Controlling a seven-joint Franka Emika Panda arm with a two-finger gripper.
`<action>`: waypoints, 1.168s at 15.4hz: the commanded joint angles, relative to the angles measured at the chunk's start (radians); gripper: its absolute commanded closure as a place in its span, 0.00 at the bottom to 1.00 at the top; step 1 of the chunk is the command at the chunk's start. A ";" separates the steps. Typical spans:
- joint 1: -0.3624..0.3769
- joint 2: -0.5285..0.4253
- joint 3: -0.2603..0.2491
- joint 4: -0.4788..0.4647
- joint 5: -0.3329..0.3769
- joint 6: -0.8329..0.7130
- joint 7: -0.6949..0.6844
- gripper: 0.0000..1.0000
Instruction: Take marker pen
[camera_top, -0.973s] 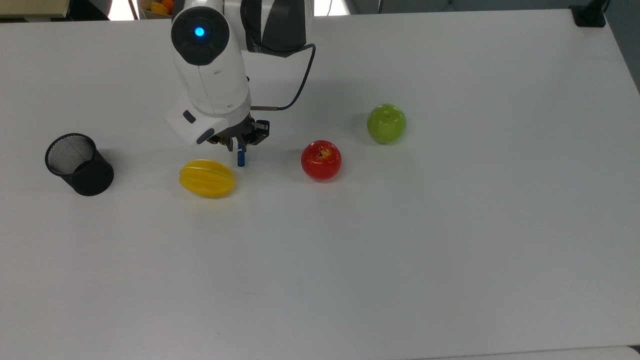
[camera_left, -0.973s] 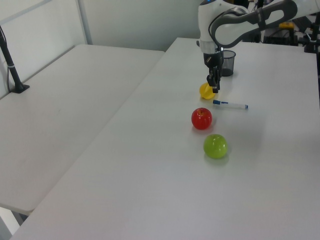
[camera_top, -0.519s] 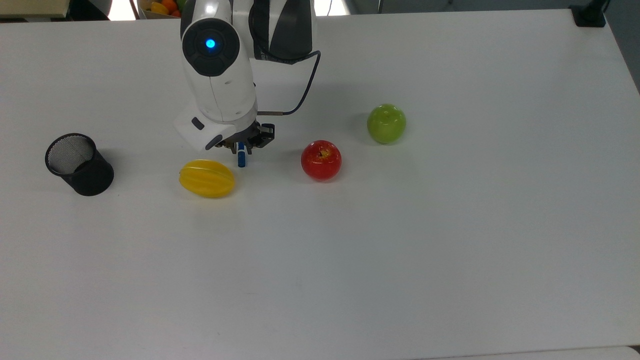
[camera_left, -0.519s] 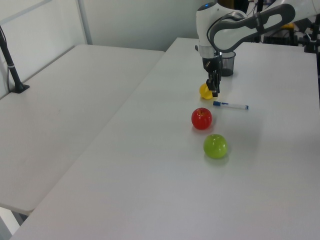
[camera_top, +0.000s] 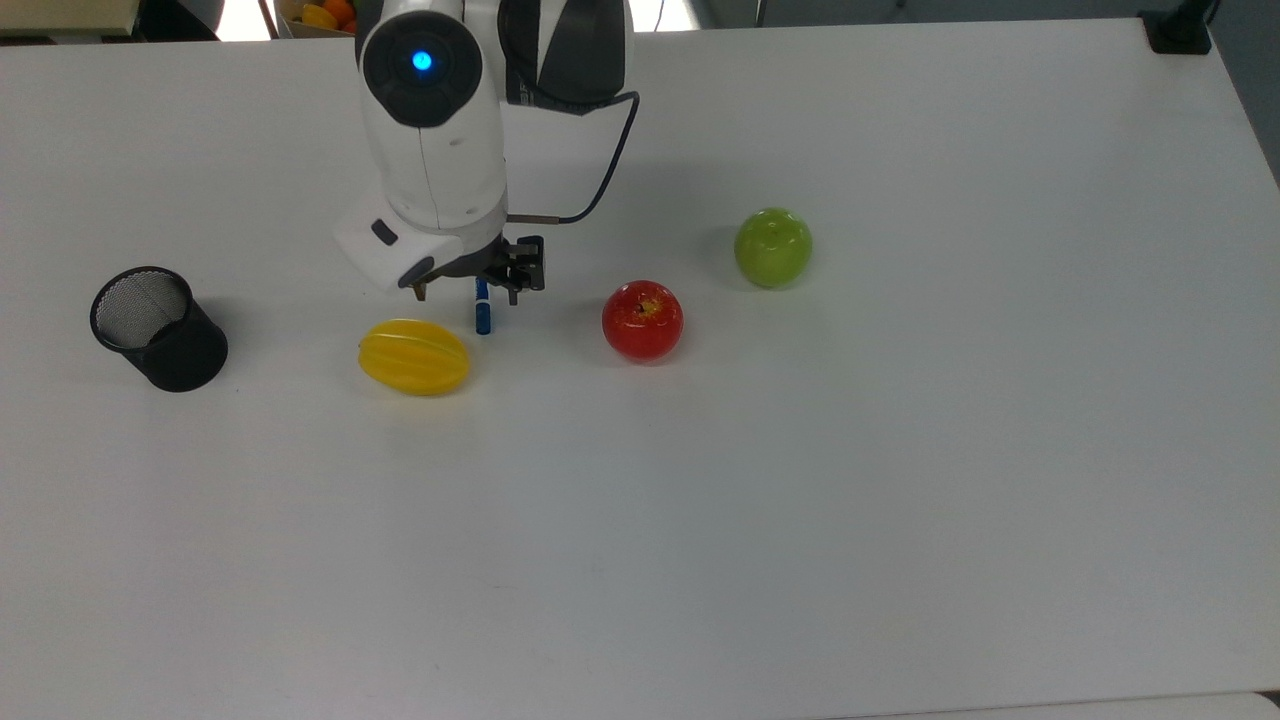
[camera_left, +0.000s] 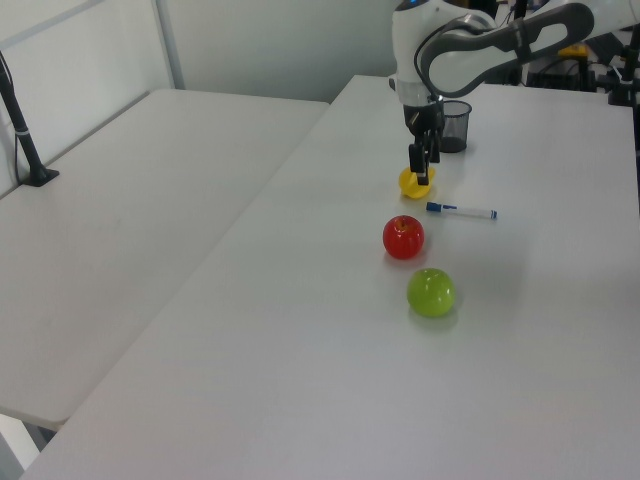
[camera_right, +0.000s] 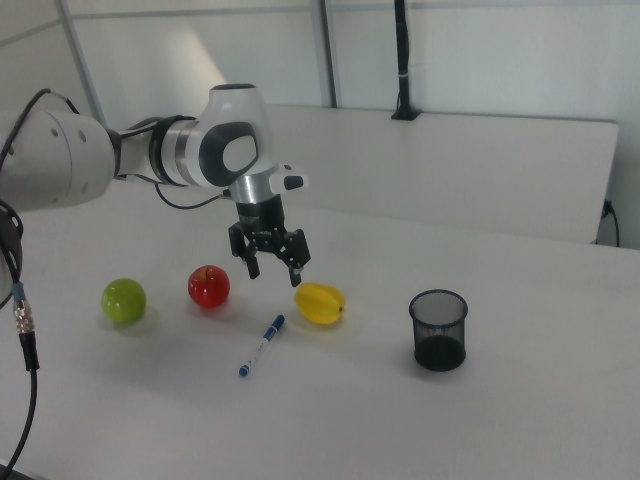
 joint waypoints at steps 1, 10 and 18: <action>0.014 -0.087 -0.013 -0.026 -0.020 -0.027 0.086 0.00; -0.023 -0.263 -0.014 -0.034 -0.004 -0.220 0.074 0.00; -0.031 -0.409 -0.008 -0.121 0.038 -0.334 -0.016 0.00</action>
